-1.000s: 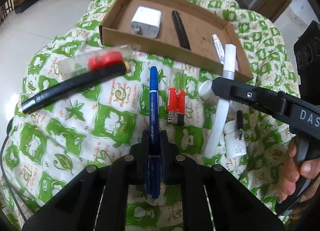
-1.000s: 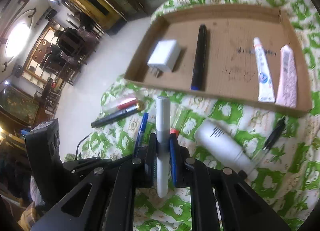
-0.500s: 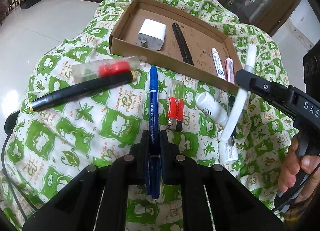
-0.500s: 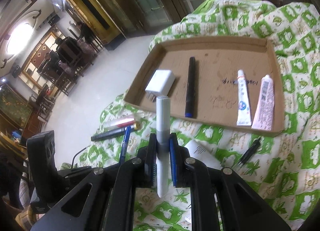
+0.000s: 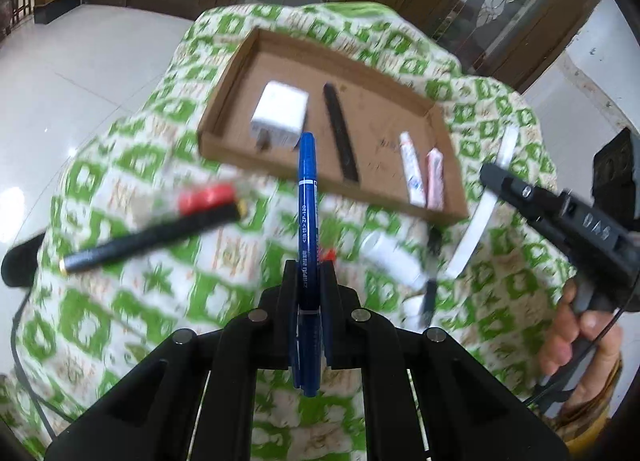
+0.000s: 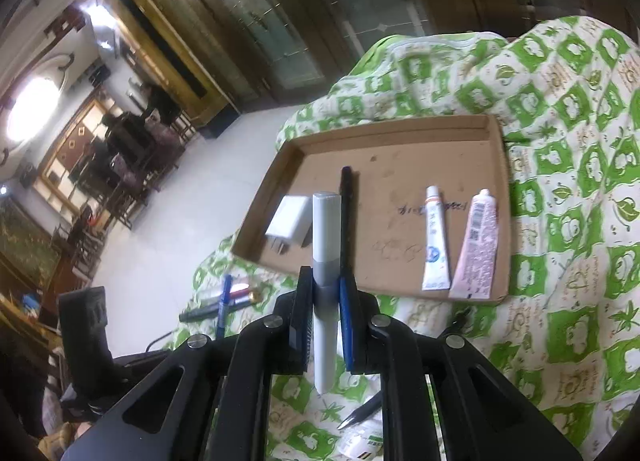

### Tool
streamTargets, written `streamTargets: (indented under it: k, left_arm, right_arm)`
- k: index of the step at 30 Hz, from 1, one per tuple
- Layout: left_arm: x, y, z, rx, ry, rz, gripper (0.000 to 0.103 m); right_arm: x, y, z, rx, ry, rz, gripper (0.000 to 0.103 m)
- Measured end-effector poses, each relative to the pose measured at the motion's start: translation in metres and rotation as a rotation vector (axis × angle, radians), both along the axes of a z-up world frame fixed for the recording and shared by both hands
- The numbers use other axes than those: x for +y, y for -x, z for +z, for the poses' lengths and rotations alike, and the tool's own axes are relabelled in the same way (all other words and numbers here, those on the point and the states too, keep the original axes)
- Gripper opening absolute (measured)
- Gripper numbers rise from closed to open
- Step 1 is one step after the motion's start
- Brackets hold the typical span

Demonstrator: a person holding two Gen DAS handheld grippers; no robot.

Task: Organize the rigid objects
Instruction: 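Carry the blue pen and white pen over the cardboard tray, then lower both pens into the tray beside the black marker and open both tools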

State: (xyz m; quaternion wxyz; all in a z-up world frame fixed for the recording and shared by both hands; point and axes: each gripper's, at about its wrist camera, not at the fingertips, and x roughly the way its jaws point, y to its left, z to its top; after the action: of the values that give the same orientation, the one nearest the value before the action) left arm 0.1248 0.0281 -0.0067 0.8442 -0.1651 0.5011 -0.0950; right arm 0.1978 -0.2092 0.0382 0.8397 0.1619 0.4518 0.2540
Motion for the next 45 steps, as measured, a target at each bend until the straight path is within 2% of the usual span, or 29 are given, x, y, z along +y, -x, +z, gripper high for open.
streamTargets:
  k: [8, 19, 29, 32, 36, 45]
  left_arm:
    - [-0.015, -0.038, 0.017, -0.032, -0.025, -0.055, 0.008]
    - [-0.033, -0.096, -0.007, 0.03, -0.076, -0.083, 0.008]
    - [-0.025, -0.143, -0.031, 0.084, -0.071, -0.035, 0.008]
    - [-0.024, -0.149, -0.039, 0.095, -0.077, -0.034, 0.008]
    - [-0.026, -0.153, -0.039, 0.071, -0.095, -0.04, 0.008]
    - [-0.036, -0.166, -0.037, 0.041, -0.182, -0.053, 0.008]
  right_arm:
    - [-0.013, -0.008, -0.004, 0.026, -0.028, -0.037, 0.011]
    - [-0.011, -0.015, -0.013, 0.065, -0.039, -0.036, 0.011]
    - [-0.006, -0.034, -0.027, 0.112, -0.045, -0.037, 0.011]
    - [-0.005, -0.041, -0.025, 0.099, -0.037, -0.043, 0.011]
    - [-0.004, -0.057, -0.023, 0.073, -0.007, -0.054, 0.011]
    - [0.002, -0.079, -0.033, 0.099, 0.022, -0.059, 0.011]
